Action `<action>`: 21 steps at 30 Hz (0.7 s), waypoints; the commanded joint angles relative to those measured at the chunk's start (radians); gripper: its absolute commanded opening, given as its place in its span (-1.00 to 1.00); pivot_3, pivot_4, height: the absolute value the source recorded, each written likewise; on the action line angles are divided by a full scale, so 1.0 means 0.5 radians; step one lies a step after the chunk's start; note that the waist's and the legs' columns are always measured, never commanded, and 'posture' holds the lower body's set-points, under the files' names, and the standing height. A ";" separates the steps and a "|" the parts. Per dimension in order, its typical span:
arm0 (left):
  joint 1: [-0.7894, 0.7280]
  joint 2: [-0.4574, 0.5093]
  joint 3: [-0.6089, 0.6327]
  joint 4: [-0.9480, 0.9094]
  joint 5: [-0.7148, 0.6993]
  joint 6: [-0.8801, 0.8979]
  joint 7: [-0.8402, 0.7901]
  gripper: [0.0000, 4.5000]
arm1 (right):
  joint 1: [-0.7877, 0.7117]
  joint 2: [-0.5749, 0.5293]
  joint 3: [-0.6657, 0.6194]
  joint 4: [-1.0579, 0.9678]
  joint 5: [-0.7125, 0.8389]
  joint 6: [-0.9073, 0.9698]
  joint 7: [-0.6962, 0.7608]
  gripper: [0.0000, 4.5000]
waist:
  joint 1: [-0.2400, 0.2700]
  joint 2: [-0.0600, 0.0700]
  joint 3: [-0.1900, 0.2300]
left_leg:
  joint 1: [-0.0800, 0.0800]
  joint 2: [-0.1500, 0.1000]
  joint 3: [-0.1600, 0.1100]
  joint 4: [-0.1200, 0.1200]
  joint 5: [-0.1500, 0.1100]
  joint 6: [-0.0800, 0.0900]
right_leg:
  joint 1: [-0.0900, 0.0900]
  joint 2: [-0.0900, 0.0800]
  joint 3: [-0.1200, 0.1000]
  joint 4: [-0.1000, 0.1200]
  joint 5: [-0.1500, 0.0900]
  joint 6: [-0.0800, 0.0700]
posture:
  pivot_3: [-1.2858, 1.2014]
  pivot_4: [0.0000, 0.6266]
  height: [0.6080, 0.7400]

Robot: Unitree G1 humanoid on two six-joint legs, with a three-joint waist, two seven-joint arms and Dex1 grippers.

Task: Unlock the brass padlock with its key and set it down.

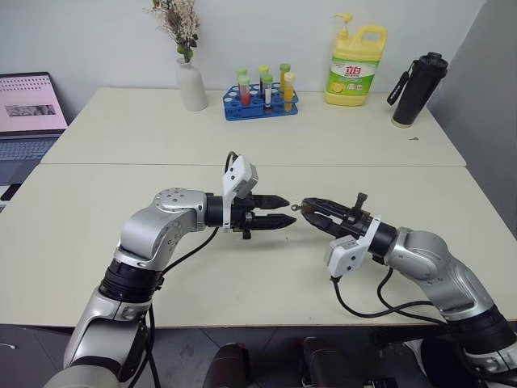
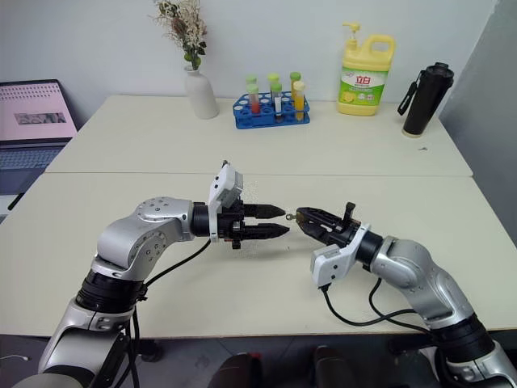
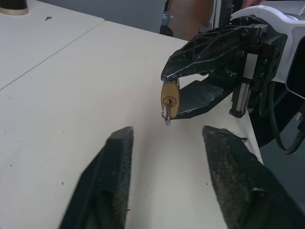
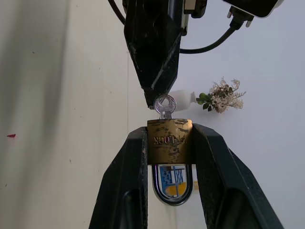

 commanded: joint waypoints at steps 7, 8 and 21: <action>-0.096 -0.082 -0.002 0.029 0.012 -0.016 -0.005 -1.00 | -0.046 0.033 -0.002 -0.045 0.024 -0.034 0.011 -0.59 | 0.000 0.000 0.000 | 0.000 0.000 0.000 0.000 0.000 0.000 | 0.000 0.000 0.000 0.000 0.001 -0.001 | 0.03 -0.52 1.00; -0.097 -0.085 -0.004 0.032 0.017 -0.020 -0.007 -1.00 | -0.046 0.035 0.000 -0.046 0.026 -0.034 0.013 -0.59 | 0.000 0.000 0.000 | 0.000 0.000 0.000 0.000 0.000 0.000 | 0.000 0.000 0.000 0.000 0.001 -0.001 | 0.03 -0.52 1.00; -0.084 -0.124 0.004 0.039 0.068 -0.123 -0.051 -1.00 | -0.040 0.029 0.005 -0.045 0.035 -0.036 0.047 -0.59 | 0.000 0.000 0.000 | 0.000 0.000 0.000 0.000 0.000 0.000 | 0.000 0.000 0.000 0.000 0.001 -0.002 | 0.03 -0.52 1.00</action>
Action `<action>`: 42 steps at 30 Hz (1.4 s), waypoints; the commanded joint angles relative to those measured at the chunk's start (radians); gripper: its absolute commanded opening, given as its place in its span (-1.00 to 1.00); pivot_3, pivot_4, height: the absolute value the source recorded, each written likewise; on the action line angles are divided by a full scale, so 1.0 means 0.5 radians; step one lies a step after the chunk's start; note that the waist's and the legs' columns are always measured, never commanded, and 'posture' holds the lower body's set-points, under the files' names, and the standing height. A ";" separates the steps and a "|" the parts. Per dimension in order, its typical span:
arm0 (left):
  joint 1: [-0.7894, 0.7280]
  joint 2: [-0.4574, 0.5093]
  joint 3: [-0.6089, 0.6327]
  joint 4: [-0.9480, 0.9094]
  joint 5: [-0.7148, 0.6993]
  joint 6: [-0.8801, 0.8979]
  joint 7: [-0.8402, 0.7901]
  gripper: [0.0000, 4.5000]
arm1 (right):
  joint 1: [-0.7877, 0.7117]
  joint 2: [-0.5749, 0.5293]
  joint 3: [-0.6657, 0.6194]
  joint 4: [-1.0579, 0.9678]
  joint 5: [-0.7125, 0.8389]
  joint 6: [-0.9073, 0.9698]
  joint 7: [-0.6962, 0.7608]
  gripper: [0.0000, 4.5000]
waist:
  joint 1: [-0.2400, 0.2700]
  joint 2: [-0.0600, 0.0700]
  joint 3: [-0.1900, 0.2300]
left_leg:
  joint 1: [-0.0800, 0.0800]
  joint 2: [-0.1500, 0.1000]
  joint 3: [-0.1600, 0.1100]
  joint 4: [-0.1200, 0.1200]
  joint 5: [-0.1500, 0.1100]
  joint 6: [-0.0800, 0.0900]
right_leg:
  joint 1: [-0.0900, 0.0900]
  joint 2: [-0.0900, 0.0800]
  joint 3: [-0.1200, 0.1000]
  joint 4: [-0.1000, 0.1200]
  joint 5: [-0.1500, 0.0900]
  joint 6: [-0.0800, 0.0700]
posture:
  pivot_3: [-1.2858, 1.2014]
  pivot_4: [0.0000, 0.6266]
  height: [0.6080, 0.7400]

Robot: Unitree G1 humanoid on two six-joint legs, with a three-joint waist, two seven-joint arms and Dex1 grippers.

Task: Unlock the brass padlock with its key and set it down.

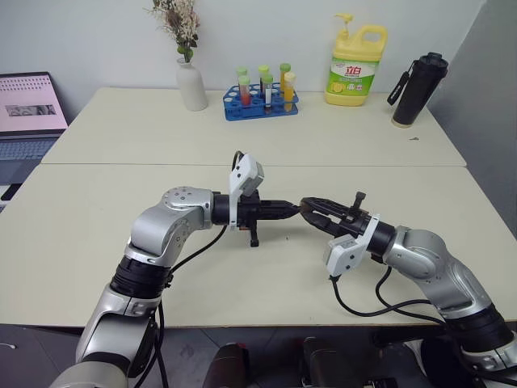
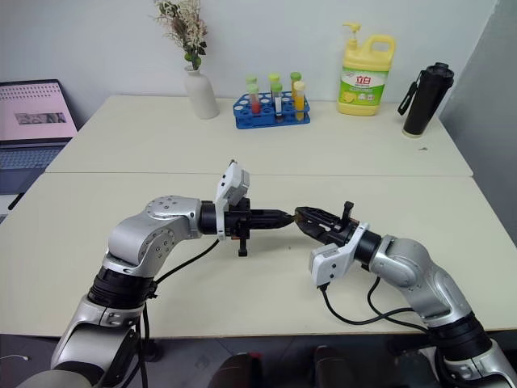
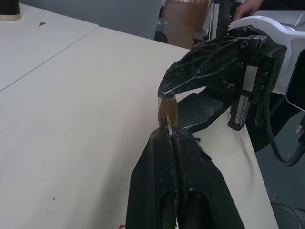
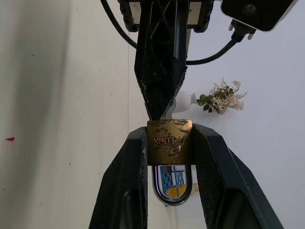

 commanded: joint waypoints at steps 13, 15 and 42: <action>-0.003 0.006 -0.106 0.010 0.399 -0.924 -0.179 -1.00 | -0.028 0.012 0.006 -0.031 0.075 -0.035 0.050 -0.59 | 0.001 0.000 0.000 | 0.000 -0.001 0.002 0.000 0.000 0.000 | 0.000 0.000 0.000 0.000 0.001 -0.002 | 0.03 -0.52 1.00; -0.004 -0.013 -0.114 0.057 0.470 -1.115 -0.177 -1.00 | -0.030 0.014 0.008 -0.027 0.076 -0.037 0.051 -0.59 | 0.001 0.000 0.000 | 0.000 0.000 0.002 0.000 0.000 0.000 | 0.000 0.000 0.000 0.000 0.001 -0.002 | 0.03 -0.52 1.00; -0.034 -0.051 -0.003 0.100 0.361 -0.679 -0.091 0.25 | -0.076 0.018 -0.006 0.039 0.076 -0.087 0.045 -0.59 | -0.001 0.000 0.000 | 0.000 0.000 0.001 0.000 0.000 0.000 | 0.000 0.001 -0.001 0.000 0.000 -0.001 | 0.03 -0.52 1.00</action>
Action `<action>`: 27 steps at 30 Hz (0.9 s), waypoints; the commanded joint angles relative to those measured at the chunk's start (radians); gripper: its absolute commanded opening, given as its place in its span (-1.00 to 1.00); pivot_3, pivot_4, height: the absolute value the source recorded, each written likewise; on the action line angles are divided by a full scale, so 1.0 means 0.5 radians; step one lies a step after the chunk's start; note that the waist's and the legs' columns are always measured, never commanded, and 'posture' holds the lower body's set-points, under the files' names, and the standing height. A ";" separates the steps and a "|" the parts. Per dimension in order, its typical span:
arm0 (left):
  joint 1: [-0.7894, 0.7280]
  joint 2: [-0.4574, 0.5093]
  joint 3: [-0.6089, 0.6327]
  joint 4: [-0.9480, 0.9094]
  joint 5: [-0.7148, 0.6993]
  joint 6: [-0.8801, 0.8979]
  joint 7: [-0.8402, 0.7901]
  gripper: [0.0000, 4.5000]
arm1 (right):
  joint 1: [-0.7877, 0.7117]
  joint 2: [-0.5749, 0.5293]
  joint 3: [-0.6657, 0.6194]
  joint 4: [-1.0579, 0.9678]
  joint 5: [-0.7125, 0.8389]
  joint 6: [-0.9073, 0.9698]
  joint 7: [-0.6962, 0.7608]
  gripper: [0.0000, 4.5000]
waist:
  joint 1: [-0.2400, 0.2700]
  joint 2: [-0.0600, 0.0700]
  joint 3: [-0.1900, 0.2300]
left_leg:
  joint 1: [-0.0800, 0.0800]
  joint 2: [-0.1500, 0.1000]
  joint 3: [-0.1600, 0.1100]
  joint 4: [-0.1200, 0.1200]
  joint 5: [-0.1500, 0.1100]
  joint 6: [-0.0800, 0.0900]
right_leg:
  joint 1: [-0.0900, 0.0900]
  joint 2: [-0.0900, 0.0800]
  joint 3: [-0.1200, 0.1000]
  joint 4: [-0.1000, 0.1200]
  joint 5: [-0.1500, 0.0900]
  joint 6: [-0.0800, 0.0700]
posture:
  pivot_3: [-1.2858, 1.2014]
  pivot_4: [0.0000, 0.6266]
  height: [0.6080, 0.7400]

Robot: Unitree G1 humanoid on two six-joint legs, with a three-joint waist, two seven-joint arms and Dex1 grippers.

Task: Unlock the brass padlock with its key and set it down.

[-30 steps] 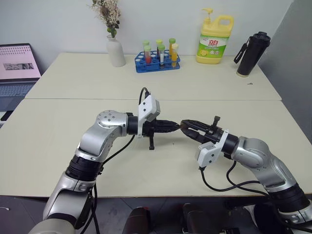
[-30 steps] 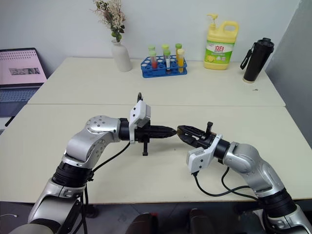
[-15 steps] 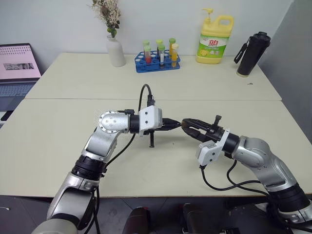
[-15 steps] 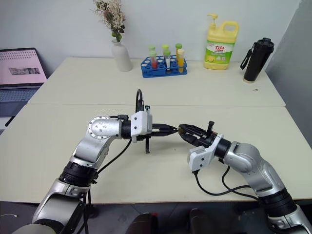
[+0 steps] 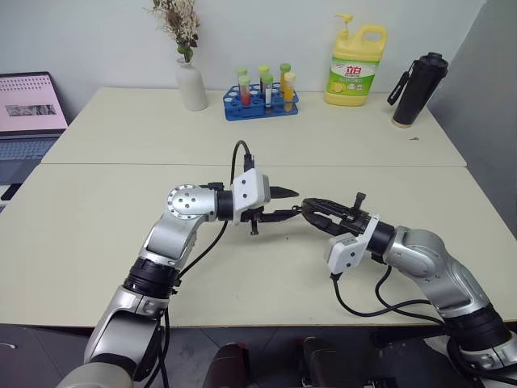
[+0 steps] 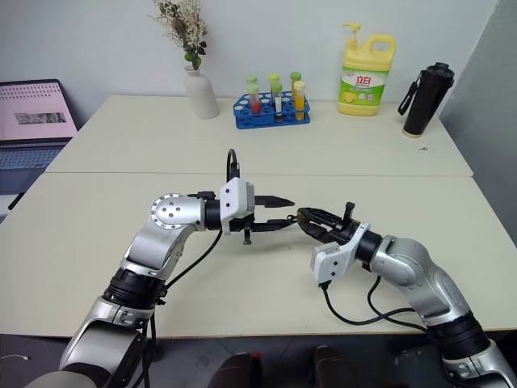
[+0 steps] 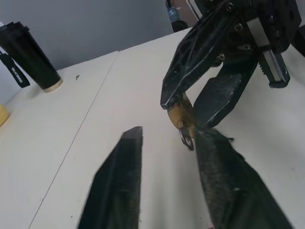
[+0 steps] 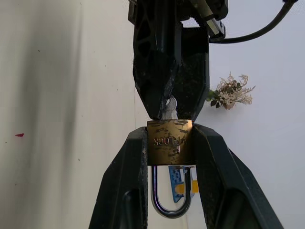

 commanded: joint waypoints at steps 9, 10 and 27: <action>-0.120 0.012 0.206 -0.378 -0.632 1.295 0.183 0.96 | -0.083 -0.003 0.001 -0.010 0.028 -0.106 0.003 -0.59 | 0.001 0.000 0.000 | 0.000 0.001 -0.004 0.001 0.000 0.000 | 0.000 0.000 0.000 0.000 -0.001 0.001 | 0.03 -0.52 1.00; -0.125 0.004 0.201 -0.379 -0.626 1.298 0.211 0.96 | -0.089 0.000 0.007 -0.007 0.024 -0.111 0.002 -0.59 | 0.001 0.000 0.000 | 0.000 0.000 -0.004 0.001 0.000 0.000 | 0.000 0.000 0.000 0.001 -0.001 0.001 | 0.03 -0.52 1.00; -0.125 0.033 0.091 -0.388 -0.612 1.372 0.246 0.28 | -0.104 0.022 0.010 -0.037 0.034 -0.114 -0.006 -0.59 | 0.001 0.000 0.000 | 0.000 0.000 -0.003 0.001 0.000 -0.001 | 0.000 -0.001 0.001 0.001 0.001 -0.001 | 0.03 -0.52 1.00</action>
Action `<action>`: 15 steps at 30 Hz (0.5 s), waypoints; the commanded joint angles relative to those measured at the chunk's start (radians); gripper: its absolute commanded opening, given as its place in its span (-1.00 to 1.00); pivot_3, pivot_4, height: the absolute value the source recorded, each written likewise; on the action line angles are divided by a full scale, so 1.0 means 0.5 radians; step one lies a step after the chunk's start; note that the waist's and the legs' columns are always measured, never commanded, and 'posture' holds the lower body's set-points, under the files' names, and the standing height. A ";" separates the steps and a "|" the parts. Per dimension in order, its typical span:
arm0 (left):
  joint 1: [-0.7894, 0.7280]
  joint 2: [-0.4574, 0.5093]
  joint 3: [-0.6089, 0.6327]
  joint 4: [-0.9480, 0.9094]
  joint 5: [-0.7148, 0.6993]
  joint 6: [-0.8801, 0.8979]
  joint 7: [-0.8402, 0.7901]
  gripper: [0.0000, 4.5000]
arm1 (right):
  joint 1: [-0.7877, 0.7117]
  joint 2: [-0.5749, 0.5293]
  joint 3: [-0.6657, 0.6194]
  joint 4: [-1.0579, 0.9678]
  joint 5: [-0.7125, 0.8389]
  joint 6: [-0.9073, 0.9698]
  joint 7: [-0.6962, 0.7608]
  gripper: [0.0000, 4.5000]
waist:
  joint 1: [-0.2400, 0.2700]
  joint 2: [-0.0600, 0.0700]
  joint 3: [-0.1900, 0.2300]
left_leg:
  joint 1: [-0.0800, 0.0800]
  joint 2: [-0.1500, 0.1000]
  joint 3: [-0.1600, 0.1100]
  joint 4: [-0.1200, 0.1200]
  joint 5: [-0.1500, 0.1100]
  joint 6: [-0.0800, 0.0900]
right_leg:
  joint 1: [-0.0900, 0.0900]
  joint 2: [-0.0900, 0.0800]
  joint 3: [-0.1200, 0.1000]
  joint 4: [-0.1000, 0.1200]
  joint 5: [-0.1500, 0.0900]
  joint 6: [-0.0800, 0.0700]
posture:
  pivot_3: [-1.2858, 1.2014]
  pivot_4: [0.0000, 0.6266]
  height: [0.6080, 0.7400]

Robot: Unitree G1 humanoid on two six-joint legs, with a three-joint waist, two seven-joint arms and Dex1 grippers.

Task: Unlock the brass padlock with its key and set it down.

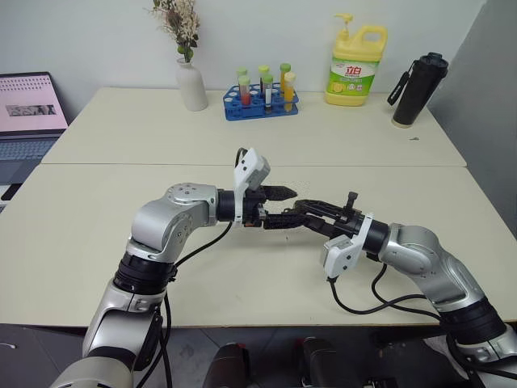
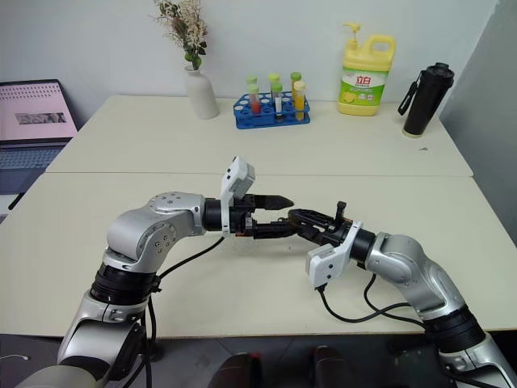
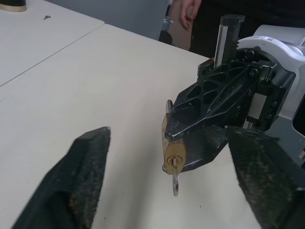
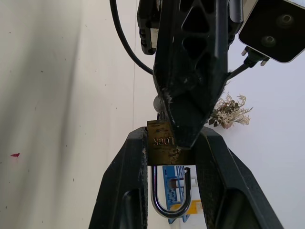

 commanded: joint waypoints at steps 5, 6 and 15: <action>-0.018 0.025 -0.040 -0.073 -0.015 -0.018 -0.038 -0.46 | -0.041 0.018 -0.030 -0.076 0.038 -0.029 -0.022 -0.59 | 0.000 0.000 0.000 | 0.000 0.000 0.000 0.000 0.000 0.000 | 0.000 0.000 0.000 0.000 0.000 0.000 | 0.03 -0.52 1.00; -0.018 0.027 -0.043 -0.074 -0.016 -0.018 -0.038 -0.60 | -0.043 0.020 -0.030 -0.076 0.038 -0.029 -0.022 -0.59 | 0.000 0.000 0.000 | 0.000 0.000 0.000 0.000 0.000 0.000 | 0.000 0.000 0.000 0.000 0.000 0.000 | 0.03 -0.52 1.00; -0.009 0.031 -0.043 -0.077 -0.026 -0.010 -0.027 -0.93 | -0.056 0.032 -0.030 -0.073 0.099 0.000 0.020 -0.59 | 0.000 0.000 0.000 | 0.000 0.000 0.000 0.000 0.000 0.000 | 0.000 0.000 0.000 0.000 0.000 0.000 | 0.03 -0.52 1.00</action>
